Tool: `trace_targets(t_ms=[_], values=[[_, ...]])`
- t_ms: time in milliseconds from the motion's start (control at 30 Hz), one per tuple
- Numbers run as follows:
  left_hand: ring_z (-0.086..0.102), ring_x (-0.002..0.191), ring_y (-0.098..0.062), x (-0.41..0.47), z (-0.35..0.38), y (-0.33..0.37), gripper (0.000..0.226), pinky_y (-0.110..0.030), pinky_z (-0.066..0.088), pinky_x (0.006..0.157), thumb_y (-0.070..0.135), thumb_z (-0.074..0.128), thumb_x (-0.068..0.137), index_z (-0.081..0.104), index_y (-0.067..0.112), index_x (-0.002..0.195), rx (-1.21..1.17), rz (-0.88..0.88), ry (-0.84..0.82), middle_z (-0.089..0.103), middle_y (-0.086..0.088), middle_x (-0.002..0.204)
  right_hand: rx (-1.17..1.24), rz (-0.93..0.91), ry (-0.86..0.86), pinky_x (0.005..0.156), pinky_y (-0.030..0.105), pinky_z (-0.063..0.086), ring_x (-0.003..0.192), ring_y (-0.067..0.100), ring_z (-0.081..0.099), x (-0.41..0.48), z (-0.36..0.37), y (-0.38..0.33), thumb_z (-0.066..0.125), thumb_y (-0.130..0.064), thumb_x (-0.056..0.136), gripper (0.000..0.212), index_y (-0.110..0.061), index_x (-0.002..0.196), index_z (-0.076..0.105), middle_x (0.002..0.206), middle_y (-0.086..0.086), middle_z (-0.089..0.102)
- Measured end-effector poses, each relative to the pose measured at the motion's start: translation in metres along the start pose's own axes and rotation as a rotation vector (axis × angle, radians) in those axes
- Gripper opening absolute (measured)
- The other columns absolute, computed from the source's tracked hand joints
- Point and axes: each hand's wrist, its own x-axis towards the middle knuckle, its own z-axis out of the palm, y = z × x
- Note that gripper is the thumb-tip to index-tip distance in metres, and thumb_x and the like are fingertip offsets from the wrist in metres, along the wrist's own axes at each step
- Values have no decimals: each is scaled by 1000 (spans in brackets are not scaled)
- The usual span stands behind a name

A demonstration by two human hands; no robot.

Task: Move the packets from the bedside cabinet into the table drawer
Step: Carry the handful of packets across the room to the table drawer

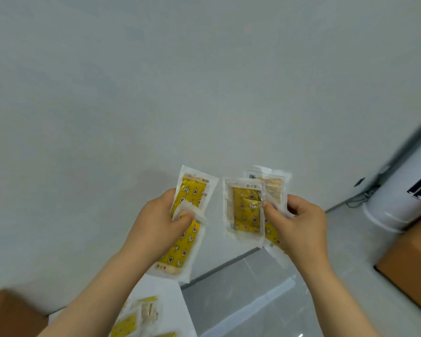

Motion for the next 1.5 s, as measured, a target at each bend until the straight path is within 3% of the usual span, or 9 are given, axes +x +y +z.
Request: trace_targets(t_ms=[400, 567, 733, 833, 933, 1100, 1267, 1400, 1500], values=[[65, 79, -3, -29, 145, 222, 22, -19, 52, 62, 36, 64, 86, 54, 40, 106, -193, 303, -146, 64, 21, 95, -29, -134, 352, 61, 51, 57, 74, 17, 70, 12, -273, 20, 75, -21, 79, 3, -22, 76, 74, 78, -12, 73], [65, 80, -3, -44, 206, 300, 22, -18, 51, 61, 35, 65, 85, 54, 39, 104, -267, 423, -290, 64, 21, 95, -83, -184, 509, 63, 31, 60, 78, 5, 69, -4, -366, 33, 75, -19, 80, 23, -40, 76, 68, 79, -27, 70], [65, 78, -1, -54, 270, 366, 21, -14, 49, 58, 34, 65, 85, 53, 44, 99, -330, 526, -450, 64, 23, 93, -133, -160, 672, 60, 16, 55, 79, -3, 68, -20, -441, 52, 75, -14, 80, 26, -39, 81, 70, 82, -30, 70], [65, 79, -1, -57, 308, 403, 21, -14, 48, 58, 33, 65, 86, 54, 42, 102, -357, 586, -535, 64, 22, 93, -196, -117, 768, 60, 24, 58, 79, 0, 69, -25, -476, 64, 75, -16, 79, 27, -42, 78, 68, 78, -33, 68], [64, 77, 0, -56, 346, 440, 20, -11, 46, 56, 32, 65, 86, 54, 40, 101, -388, 644, -625, 64, 22, 92, -278, -61, 881, 60, 39, 59, 78, 5, 70, -24, -511, 79, 75, -19, 79, 10, -28, 78, 74, 75, -33, 67], [65, 72, 8, -49, 404, 502, 18, -7, 45, 51, 34, 66, 85, 55, 45, 93, -450, 743, -773, 63, 28, 88, -357, -40, 1037, 55, 16, 54, 75, -5, 68, -17, -559, 87, 75, -17, 80, 23, -39, 80, 69, 80, -32, 69], [64, 74, 9, -45, 460, 552, 21, -6, 45, 50, 32, 66, 85, 54, 47, 92, -504, 840, -924, 63, 30, 88, -413, 26, 1168, 55, 17, 55, 76, -2, 69, -9, -596, 103, 74, -17, 81, 21, -37, 79, 70, 78, -22, 72], [66, 83, 6, -61, 503, 588, 22, -13, 50, 62, 32, 66, 85, 56, 49, 94, -523, 935, -1040, 66, 32, 89, -455, 75, 1302, 56, 12, 53, 79, -5, 67, -19, -623, 111, 74, -17, 80, 17, -30, 91, 73, 84, -21, 71], [65, 81, 11, -85, 530, 614, 19, -12, 49, 60, 29, 64, 87, 58, 48, 92, -588, 977, -1130, 65, 37, 89, -510, 137, 1400, 60, 37, 60, 78, 11, 70, -37, -648, 121, 74, -20, 79, 8, -26, 84, 76, 78, -14, 72]])
